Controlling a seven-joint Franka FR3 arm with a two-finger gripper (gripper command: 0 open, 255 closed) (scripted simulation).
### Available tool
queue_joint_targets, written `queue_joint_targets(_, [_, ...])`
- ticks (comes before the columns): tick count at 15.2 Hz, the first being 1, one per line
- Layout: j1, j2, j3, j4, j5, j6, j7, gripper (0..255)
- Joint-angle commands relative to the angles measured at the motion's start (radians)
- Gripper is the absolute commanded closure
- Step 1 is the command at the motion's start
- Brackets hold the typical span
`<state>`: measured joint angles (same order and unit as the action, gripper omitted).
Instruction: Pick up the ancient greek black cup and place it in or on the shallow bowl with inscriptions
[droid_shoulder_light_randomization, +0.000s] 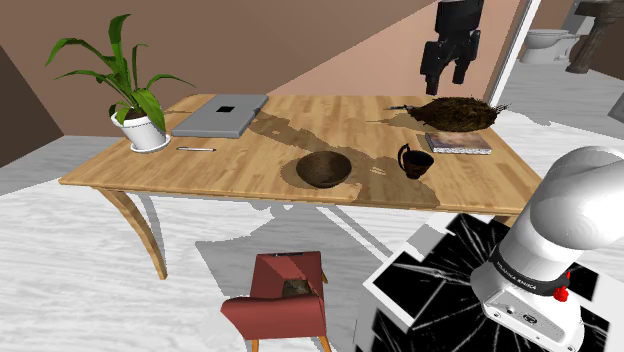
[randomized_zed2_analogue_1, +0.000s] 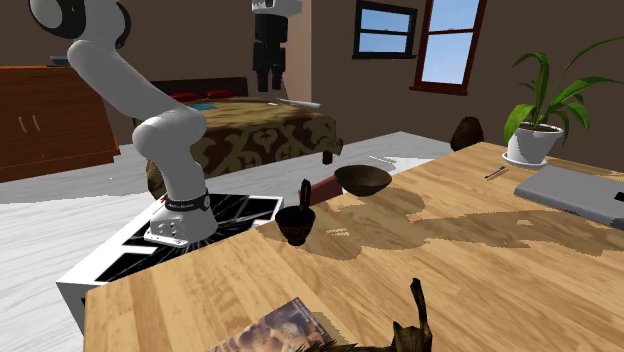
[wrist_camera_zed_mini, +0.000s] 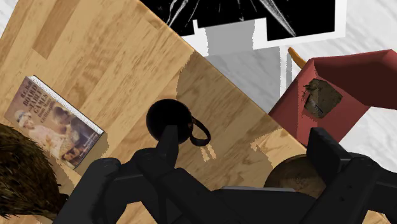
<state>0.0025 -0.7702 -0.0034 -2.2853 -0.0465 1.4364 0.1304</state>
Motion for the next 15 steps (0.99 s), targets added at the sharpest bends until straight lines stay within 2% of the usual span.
queue_joint_targets(1, [0.000,0.000,0.000,0.000,0.000,0.000,0.000,0])
queue_joint_targets(8, [-0.029,0.134,-0.014,-0.113,-0.036,0.213,0.028,0])
queue_joint_targets(15, [-0.061,0.328,-0.032,-0.165,-0.078,0.424,0.064,0])
